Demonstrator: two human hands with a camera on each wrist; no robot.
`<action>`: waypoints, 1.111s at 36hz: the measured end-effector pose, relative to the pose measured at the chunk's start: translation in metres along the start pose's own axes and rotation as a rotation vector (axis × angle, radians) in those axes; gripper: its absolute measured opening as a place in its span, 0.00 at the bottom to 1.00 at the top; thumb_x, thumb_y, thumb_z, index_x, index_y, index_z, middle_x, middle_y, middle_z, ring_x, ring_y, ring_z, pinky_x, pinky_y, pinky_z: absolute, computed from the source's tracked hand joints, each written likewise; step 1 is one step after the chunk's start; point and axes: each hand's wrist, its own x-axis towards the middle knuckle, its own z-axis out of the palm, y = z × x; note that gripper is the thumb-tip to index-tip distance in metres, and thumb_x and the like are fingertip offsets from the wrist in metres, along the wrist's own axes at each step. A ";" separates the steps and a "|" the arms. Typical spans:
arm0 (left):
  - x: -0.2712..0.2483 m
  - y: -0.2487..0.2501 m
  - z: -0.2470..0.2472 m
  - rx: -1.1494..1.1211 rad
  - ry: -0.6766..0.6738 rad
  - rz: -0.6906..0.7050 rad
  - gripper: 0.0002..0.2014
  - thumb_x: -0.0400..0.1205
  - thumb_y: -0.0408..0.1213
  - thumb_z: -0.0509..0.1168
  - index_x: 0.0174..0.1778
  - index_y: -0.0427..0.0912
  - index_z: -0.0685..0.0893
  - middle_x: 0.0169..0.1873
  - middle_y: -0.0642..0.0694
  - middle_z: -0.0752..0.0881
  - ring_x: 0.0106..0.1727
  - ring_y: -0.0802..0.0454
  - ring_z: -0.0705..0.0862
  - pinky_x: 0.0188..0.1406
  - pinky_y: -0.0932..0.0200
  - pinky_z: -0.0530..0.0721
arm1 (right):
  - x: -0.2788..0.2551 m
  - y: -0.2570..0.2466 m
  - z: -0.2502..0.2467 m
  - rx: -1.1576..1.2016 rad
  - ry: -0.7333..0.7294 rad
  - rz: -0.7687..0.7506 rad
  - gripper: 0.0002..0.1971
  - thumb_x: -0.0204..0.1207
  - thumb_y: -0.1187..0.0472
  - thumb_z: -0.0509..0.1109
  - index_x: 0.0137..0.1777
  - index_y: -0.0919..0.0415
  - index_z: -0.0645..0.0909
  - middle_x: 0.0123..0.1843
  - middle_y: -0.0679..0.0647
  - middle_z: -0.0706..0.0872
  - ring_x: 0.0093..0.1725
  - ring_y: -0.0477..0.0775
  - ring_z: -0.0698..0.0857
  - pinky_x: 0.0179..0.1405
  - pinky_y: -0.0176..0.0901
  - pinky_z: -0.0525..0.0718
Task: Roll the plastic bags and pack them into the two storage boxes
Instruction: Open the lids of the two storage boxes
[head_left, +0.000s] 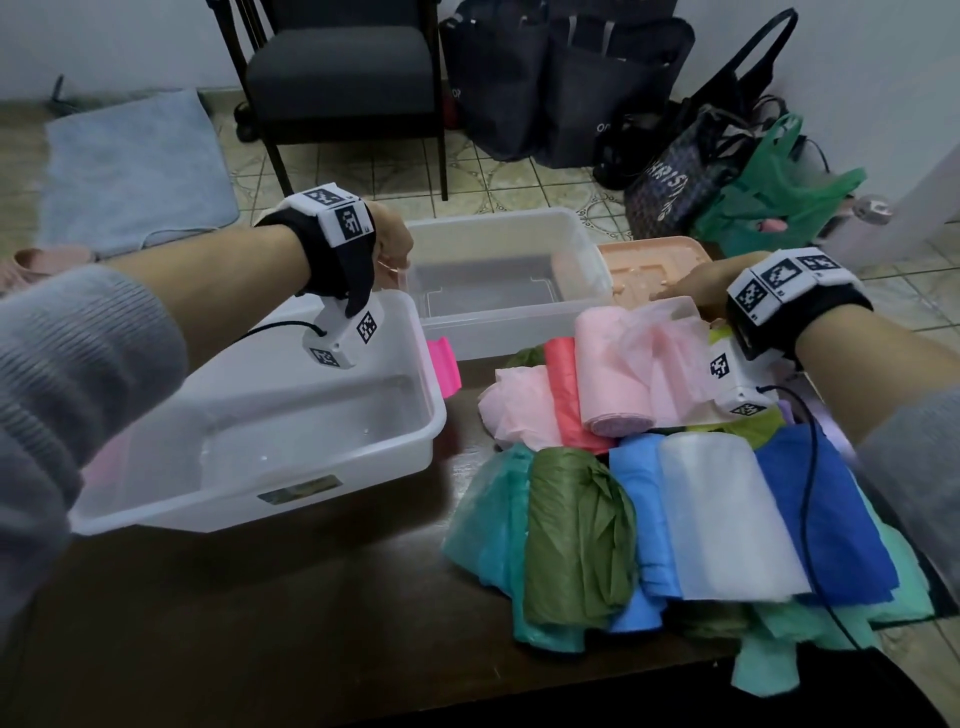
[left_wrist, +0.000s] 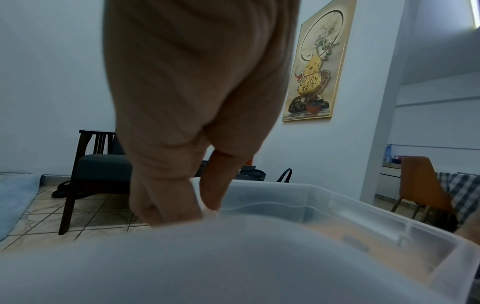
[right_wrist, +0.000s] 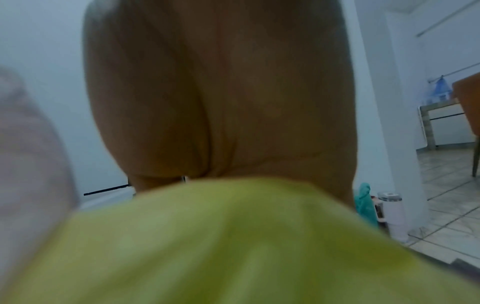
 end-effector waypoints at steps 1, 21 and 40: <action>-0.007 0.001 0.000 0.002 0.002 -0.001 0.10 0.83 0.23 0.58 0.38 0.40 0.75 0.47 0.42 0.79 0.38 0.50 0.81 0.27 0.60 0.84 | -0.009 -0.004 0.000 0.040 0.019 0.013 0.23 0.81 0.46 0.64 0.64 0.65 0.78 0.65 0.59 0.79 0.65 0.59 0.77 0.67 0.49 0.73; -0.177 -0.030 -0.071 0.186 0.173 0.108 0.21 0.82 0.36 0.66 0.71 0.34 0.75 0.70 0.38 0.76 0.65 0.38 0.78 0.47 0.42 0.85 | -0.241 -0.112 0.048 -0.138 0.095 -0.737 0.24 0.80 0.45 0.62 0.76 0.48 0.71 0.75 0.47 0.74 0.72 0.50 0.74 0.70 0.41 0.66; -0.272 -0.177 0.001 -0.204 0.697 0.410 0.08 0.82 0.36 0.60 0.54 0.42 0.81 0.45 0.44 0.86 0.44 0.51 0.88 0.41 0.56 0.89 | -0.238 -0.101 0.348 -0.147 0.194 -0.621 0.32 0.84 0.40 0.48 0.83 0.54 0.52 0.85 0.62 0.41 0.83 0.64 0.38 0.79 0.63 0.42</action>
